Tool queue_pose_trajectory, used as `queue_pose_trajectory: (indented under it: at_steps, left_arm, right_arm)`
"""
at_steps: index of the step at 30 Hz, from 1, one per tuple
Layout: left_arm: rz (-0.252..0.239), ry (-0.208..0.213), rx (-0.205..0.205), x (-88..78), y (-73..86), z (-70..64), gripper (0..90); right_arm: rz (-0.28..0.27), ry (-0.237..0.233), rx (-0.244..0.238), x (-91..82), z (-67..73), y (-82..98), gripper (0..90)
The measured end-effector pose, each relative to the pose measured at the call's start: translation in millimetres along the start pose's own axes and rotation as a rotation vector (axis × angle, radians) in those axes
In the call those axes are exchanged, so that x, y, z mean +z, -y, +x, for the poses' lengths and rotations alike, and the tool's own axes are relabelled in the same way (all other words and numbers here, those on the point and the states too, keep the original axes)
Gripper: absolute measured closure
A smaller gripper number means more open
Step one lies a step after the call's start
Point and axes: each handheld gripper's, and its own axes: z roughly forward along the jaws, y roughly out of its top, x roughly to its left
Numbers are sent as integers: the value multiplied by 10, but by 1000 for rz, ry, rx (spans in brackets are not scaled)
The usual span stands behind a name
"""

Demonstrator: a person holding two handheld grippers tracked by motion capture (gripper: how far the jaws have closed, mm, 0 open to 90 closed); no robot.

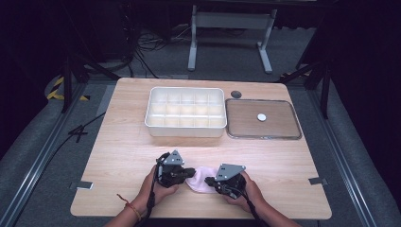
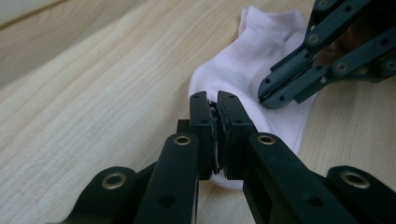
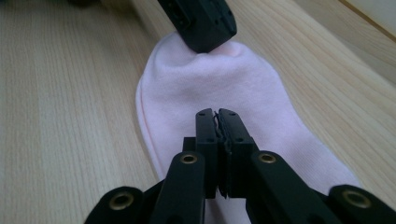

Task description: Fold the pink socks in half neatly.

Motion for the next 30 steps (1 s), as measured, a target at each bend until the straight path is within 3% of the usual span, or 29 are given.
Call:
queue_pose_trajectory:
  at_steps: [11,18,24,30]
  left_arm:
    - [-56,19,4,-105,-49,-3,856]
    - [-41,-2,5,-131,-36,38,856]
    - [-40,-7,4,-148,-34,38,858]
    - [-51,-13,1,-174,-27,50,859]
  right_arm:
    - [-6,-18,30,150,-12,-129,872]
    - [-19,-28,53,158,-34,-128,860]
    - [-47,-38,67,65,-78,-131,831]
    - [-80,-10,74,-173,-197,-124,822]
